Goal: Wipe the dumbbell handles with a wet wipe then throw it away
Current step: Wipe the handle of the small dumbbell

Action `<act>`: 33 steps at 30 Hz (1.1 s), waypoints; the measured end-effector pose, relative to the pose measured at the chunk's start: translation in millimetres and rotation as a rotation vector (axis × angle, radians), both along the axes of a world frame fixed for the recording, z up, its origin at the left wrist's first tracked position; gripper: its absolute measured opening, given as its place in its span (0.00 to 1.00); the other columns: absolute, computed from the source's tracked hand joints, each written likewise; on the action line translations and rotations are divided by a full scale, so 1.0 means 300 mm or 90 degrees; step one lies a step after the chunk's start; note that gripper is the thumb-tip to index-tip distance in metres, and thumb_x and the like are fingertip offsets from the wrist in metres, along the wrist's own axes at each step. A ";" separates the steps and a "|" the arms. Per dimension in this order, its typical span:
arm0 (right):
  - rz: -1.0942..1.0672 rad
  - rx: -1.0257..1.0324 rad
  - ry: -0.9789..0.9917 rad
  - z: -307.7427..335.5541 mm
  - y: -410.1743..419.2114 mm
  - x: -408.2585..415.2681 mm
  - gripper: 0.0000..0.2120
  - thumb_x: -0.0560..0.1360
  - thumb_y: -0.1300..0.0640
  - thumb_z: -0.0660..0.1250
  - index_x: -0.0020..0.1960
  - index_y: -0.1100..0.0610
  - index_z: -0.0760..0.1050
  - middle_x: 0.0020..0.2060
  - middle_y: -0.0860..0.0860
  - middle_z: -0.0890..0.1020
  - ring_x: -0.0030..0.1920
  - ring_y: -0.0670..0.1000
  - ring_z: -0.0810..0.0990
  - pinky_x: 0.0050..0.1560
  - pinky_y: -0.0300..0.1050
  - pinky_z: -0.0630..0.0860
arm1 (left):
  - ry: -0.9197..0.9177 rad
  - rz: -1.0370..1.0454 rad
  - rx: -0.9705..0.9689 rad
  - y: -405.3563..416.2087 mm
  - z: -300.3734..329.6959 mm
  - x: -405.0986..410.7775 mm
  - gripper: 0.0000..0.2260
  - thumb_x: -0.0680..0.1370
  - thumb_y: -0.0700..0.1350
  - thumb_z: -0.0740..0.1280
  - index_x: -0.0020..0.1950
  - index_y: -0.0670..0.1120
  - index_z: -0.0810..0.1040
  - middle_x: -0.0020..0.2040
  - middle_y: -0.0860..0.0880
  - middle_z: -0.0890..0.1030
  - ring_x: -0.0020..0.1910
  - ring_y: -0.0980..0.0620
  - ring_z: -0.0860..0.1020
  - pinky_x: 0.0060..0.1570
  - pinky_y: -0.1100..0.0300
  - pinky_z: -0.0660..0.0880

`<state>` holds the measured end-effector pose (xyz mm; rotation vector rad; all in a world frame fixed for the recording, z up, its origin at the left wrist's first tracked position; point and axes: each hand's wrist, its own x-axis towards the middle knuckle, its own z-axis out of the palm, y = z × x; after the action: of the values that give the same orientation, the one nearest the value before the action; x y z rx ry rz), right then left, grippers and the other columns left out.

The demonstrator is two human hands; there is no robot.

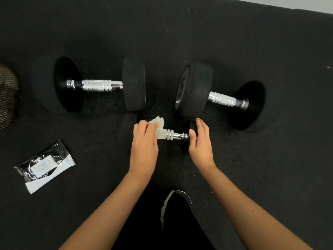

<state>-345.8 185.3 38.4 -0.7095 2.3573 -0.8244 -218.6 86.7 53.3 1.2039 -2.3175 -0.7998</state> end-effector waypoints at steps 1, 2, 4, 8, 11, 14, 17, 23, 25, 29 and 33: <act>-0.001 0.000 -0.001 0.000 0.000 0.001 0.23 0.81 0.55 0.53 0.74 0.58 0.56 0.73 0.49 0.58 0.72 0.44 0.58 0.68 0.32 0.53 | -0.068 -0.037 -0.012 -0.019 -0.013 0.002 0.08 0.72 0.31 0.65 0.51 0.37 0.78 0.46 0.42 0.75 0.45 0.46 0.74 0.42 0.58 0.76; -0.001 0.001 -0.002 0.000 0.000 0.000 0.23 0.81 0.55 0.53 0.74 0.58 0.56 0.73 0.49 0.58 0.72 0.44 0.58 0.68 0.32 0.52 | -0.148 -0.064 -0.002 -0.035 -0.026 -0.002 0.11 0.71 0.29 0.66 0.53 0.37 0.77 0.50 0.41 0.74 0.49 0.43 0.73 0.41 0.55 0.77; 0.001 0.003 -0.001 -0.001 0.002 0.000 0.23 0.81 0.55 0.54 0.74 0.58 0.56 0.73 0.49 0.58 0.72 0.44 0.58 0.67 0.31 0.52 | -0.281 -0.123 0.016 -0.045 -0.047 0.000 0.15 0.72 0.28 0.64 0.57 0.37 0.75 0.56 0.41 0.72 0.56 0.43 0.70 0.43 0.56 0.76; -0.001 -0.001 -0.004 -0.003 0.003 -0.001 0.23 0.81 0.55 0.54 0.74 0.59 0.56 0.73 0.50 0.58 0.72 0.44 0.58 0.68 0.32 0.53 | -0.280 -0.195 -0.036 -0.059 -0.092 0.036 0.17 0.68 0.28 0.69 0.56 0.37 0.78 0.53 0.41 0.75 0.51 0.44 0.72 0.36 0.58 0.78; -0.003 -0.002 0.002 -0.004 0.001 0.001 0.23 0.81 0.55 0.54 0.74 0.59 0.56 0.73 0.50 0.58 0.73 0.45 0.58 0.69 0.33 0.53 | -0.156 -0.215 -0.049 -0.068 -0.155 0.053 0.16 0.66 0.29 0.73 0.52 0.37 0.80 0.48 0.43 0.77 0.48 0.50 0.68 0.36 0.57 0.80; -0.005 0.000 0.007 -0.005 -0.001 0.003 0.23 0.81 0.55 0.54 0.74 0.59 0.57 0.73 0.50 0.58 0.73 0.45 0.58 0.68 0.32 0.53 | -0.099 -0.205 -0.055 -0.054 -0.192 0.030 0.14 0.65 0.30 0.74 0.49 0.38 0.82 0.44 0.45 0.78 0.45 0.52 0.67 0.40 0.59 0.79; -0.005 -0.003 0.016 -0.012 -0.001 0.003 0.23 0.81 0.55 0.54 0.74 0.59 0.57 0.73 0.50 0.59 0.73 0.46 0.59 0.68 0.31 0.53 | -0.089 -0.214 -0.058 -0.026 -0.202 -0.005 0.13 0.67 0.32 0.74 0.50 0.39 0.81 0.44 0.46 0.78 0.44 0.51 0.68 0.44 0.58 0.78; -0.007 -0.004 0.009 -0.009 -0.003 0.004 0.23 0.81 0.56 0.54 0.74 0.59 0.57 0.73 0.50 0.59 0.72 0.45 0.59 0.67 0.31 0.53 | -0.105 -0.316 -0.134 -0.009 -0.192 0.001 0.16 0.67 0.33 0.70 0.54 0.40 0.80 0.45 0.46 0.78 0.46 0.51 0.67 0.46 0.58 0.78; -0.004 -0.005 0.008 -0.008 0.000 0.002 0.23 0.81 0.55 0.54 0.74 0.59 0.57 0.73 0.50 0.59 0.72 0.45 0.59 0.67 0.32 0.54 | -0.100 -0.276 -0.108 -0.023 -0.200 0.026 0.18 0.66 0.30 0.72 0.54 0.39 0.80 0.46 0.45 0.78 0.46 0.50 0.67 0.44 0.56 0.80; -0.012 -0.003 0.009 -0.008 -0.001 0.003 0.23 0.81 0.55 0.54 0.74 0.58 0.57 0.73 0.49 0.58 0.72 0.45 0.59 0.68 0.32 0.54 | -0.092 -0.205 -0.071 -0.002 -0.194 0.017 0.16 0.66 0.30 0.73 0.53 0.39 0.80 0.45 0.45 0.77 0.45 0.51 0.67 0.45 0.58 0.79; -0.014 -0.006 0.008 -0.010 -0.001 0.005 0.23 0.81 0.55 0.54 0.74 0.58 0.57 0.73 0.49 0.58 0.72 0.45 0.59 0.68 0.33 0.55 | -0.087 -0.254 -0.086 0.040 -0.182 -0.055 0.15 0.65 0.32 0.74 0.50 0.40 0.81 0.44 0.45 0.78 0.45 0.51 0.67 0.43 0.58 0.79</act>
<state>-344.2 184.9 35.4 -0.6960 2.3772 -0.8436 -235.0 98.6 -1.5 0.7691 -2.7226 -0.6896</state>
